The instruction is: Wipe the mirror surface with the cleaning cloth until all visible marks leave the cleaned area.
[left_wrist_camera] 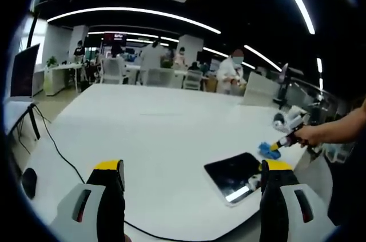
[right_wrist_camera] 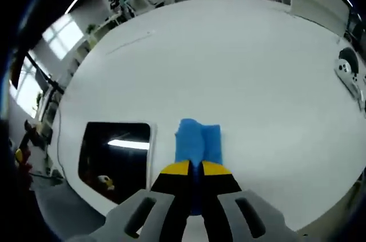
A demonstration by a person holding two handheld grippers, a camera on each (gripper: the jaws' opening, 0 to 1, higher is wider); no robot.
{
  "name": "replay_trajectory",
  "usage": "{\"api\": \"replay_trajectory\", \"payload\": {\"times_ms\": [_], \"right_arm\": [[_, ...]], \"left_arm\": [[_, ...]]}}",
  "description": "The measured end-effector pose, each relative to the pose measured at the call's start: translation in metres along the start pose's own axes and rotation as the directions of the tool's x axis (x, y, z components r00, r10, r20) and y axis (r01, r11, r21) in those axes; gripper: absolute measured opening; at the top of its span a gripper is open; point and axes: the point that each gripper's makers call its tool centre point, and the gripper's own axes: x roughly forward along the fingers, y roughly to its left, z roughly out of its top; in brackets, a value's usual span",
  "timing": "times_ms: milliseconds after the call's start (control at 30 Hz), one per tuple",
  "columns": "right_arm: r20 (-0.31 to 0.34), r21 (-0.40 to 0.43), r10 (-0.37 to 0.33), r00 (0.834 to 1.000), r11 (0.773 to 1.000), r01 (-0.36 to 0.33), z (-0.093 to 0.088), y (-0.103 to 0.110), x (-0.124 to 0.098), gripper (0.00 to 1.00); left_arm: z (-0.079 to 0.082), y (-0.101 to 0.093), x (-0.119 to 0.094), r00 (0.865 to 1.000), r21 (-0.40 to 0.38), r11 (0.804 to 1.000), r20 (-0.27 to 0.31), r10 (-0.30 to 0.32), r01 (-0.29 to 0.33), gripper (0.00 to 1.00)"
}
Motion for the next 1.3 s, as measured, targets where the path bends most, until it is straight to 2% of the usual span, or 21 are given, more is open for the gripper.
{"api": "replay_trajectory", "payload": {"times_ms": [400, 567, 600, 667, 767, 933, 967, 1033, 1067, 1100, 1133, 1167, 1233, 1267, 1300], "right_arm": [[0.019, -0.03, -0.004, 1.0, 1.0, 0.005, -0.003, 0.003, 0.013, 0.0], [0.009, -0.041, -0.019, 1.0, 0.999, 0.019, -0.015, 0.002, 0.022, 0.0], [0.051, -0.054, -0.016, 0.999, 0.998, 0.019, -0.011, 0.001, 0.024, 0.0], [0.048, -0.015, -0.029, 0.998, 0.999, 0.03, -0.013, 0.001, 0.021, 0.0], [0.045, -0.061, -0.04, 0.998, 0.997, 0.042, -0.011, 0.002, 0.022, 0.0], [0.045, -0.062, -0.021, 0.999, 0.998, 0.023, -0.013, 0.004, 0.018, 0.01], [0.086, -0.125, 0.014, 0.996, 0.992, -0.003, -0.007, 0.009, 0.017, 0.02], [0.154, -0.139, 0.032, 0.988, 0.99, -0.01, 0.003, 0.014, 0.007, 0.12], [0.188, -0.143, 0.058, 0.98, 0.989, -0.032, 0.01, 0.017, 0.002, 0.2], [0.219, -0.158, 0.097, 0.971, 0.985, -0.063, 0.017, 0.02, -0.005, 0.33], [0.237, -0.175, 0.114, 0.965, 0.982, -0.073, 0.023, 0.02, -0.01, 0.41], [0.265, -0.213, 0.14, 0.954, 0.973, -0.084, 0.03, 0.02, -0.019, 0.48], [0.292, -0.247, 0.149, 0.945, 0.966, -0.076, 0.038, 0.016, -0.03, 0.57], [0.324, -0.278, 0.17, 0.931, 0.957, -0.078, 0.044, 0.015, -0.039, 0.61], [0.328, -0.295, 0.184, 0.927, 0.952, -0.085, 0.044, 0.014, -0.044, 0.67]], "left_arm": [[-0.002, -0.007, -0.007, 1.0, -0.002, 1.0, 0.003, 0.012, -0.012, 1.0], [-0.006, -0.004, -0.012, 1.0, 0.005, 1.0, -0.007, 0.018, -0.018, 1.0], [-0.007, -0.003, -0.013, 1.0, 0.005, 1.0, -0.009, 0.02, -0.02, 1.0], [-0.007, -0.003, -0.015, 1.0, 0.004, 1.0, -0.014, 0.023, -0.023, 1.0], [-0.008, -0.002, -0.015, 0.999, 0.007, 1.0, -0.02, 0.025, -0.025, 1.0], [-0.008, -0.004, -0.01, 1.0, 0.01, 1.0, -0.023, 0.019, -0.018, 1.0], [-0.008, -0.004, -0.009, 1.0, 0.015, 1.0, -0.025, 0.015, -0.015, 1.0], [-0.009, -0.006, -0.007, 0.999, 0.025, 1.0, -0.032, 0.01, -0.009, 1.0], [-0.01, -0.006, -0.006, 0.999, 0.033, 0.999, -0.034, 0.01, -0.009, 1.0], [-0.012, -0.006, -0.005, 0.999, 0.05, 0.999, -0.038, 0.01, -0.008, 1.0], [-0.016, -0.004, -0.004, 0.999, 0.092, 0.996, -0.051, 0.011, -0.007, 1.0], [-0.019, -0.003, -0.003, 0.998, 0.097, 0.995, -0.057, 0.013, -0.008, 1.0], [-0.022, 0.001, -0.003, 0.998, 0.09, 0.996, -0.058, 0.015, -0.01, 1.0], [-0.021, 0.003, -0.003, 0.999, 0.075, 0.997, -0.05, 0.012, -0.009, 1.0], [-0.021, 0.004, -0.004, 0.999, 0.057, 0.998, -0.047, 0.01, -0.007, 1.0]]}}
